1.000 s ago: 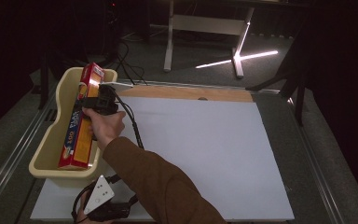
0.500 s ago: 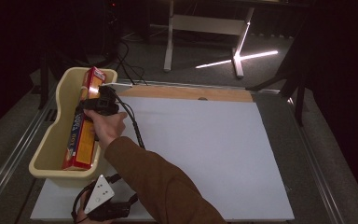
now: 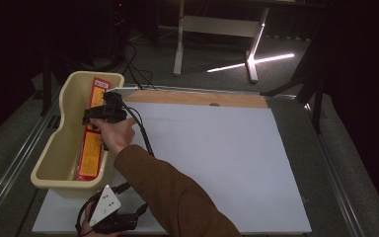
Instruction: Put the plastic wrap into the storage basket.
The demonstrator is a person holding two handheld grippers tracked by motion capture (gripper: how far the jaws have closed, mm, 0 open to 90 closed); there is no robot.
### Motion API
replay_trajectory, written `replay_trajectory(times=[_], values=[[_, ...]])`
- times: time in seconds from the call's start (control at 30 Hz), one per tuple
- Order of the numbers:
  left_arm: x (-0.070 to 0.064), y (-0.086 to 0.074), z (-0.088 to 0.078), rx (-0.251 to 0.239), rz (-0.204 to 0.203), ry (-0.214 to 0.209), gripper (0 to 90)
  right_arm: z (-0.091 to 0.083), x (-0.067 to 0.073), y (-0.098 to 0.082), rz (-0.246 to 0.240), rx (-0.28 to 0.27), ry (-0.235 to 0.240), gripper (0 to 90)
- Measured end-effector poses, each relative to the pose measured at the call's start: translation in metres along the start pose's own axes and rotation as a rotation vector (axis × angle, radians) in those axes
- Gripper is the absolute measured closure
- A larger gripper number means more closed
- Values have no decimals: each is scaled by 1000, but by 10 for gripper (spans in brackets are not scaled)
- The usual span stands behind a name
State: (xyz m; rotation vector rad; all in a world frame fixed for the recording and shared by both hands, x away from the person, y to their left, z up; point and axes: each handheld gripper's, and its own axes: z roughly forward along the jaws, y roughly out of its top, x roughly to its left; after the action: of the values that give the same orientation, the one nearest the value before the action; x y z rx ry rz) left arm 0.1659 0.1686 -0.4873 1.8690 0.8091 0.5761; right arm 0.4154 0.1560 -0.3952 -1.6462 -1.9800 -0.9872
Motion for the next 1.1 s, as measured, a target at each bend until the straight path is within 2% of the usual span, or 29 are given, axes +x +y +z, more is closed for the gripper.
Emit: replay_trajectory(times=[0.07, 0.13, 0.3, 0.37, 0.43, 0.47, 0.5, 0.53, 0.57, 0.67, 0.7, 0.73, 0.8, 0.83, 0.97, 1.03, 1.1], values=[[0, 0, 0, 0, 1, 1, 206, -3, 3, 0, -21, -7, -7, 330], [0, 0, 0, 0, -1, -1, 206, -10, 8, 2, -46, -21, 17, 357], [0, 0, 1, -1, 1, 3, 206, -19, 10, 5, -84, 1, 15, 369], [0, 0, 1, 1, 4, 2, 206, -23, 8, 5, -120, 41, 23, 368], [-1, 0, 1, 2, 3, 2, 206, -26, 6, 4, -164, 50, 19, 376], [-1, 0, 2, 4, 6, 2, 206, -28, 6, 4, -177, 63, 44, 377], [-1, 0, 2, 4, 6, 2, 206, -28, 6, 4, -177, 63, 44, 377], [-1, 1, 2, 7, 11, 4, 206, -31, 2, 2, -210, 87, 64, 384], [-1, 1, 1, 6, 13, 5, 206, -33, 1, 1, -228, 83, 66, 384], [-1, 1, 1, 4, 11, 10, 206, -41, -4, -2, -299, 67, 45, 387], [-1, 1, 1, 4, 11, 10, 205, -41, -4, -2, -299, 67, 45, 387], [-1, 1, 1, 3, 10, 11, 205, -44, -5, -2, -319, 59, 32, 389], [-1, 1, 1, 3, 10, 11, 205, -53, -9, -5, -377, 46, 21, 390], [-1, 1, 1, 3, 11, 11, 206, -56, -11, -6, -390, 40, 22, 390], [-1, 2, 2, 1, 12, 10, 205, -72, -23, -14, -502, 4, 59, 373], [-1, 2, 2, 3, 13, 15, 205, -78, -31, -17, -506, 1, 87, 368], [0, 1, 2, 3, 7, 18, 205, -85, -42, -19, -509, -5, 95, 368]])
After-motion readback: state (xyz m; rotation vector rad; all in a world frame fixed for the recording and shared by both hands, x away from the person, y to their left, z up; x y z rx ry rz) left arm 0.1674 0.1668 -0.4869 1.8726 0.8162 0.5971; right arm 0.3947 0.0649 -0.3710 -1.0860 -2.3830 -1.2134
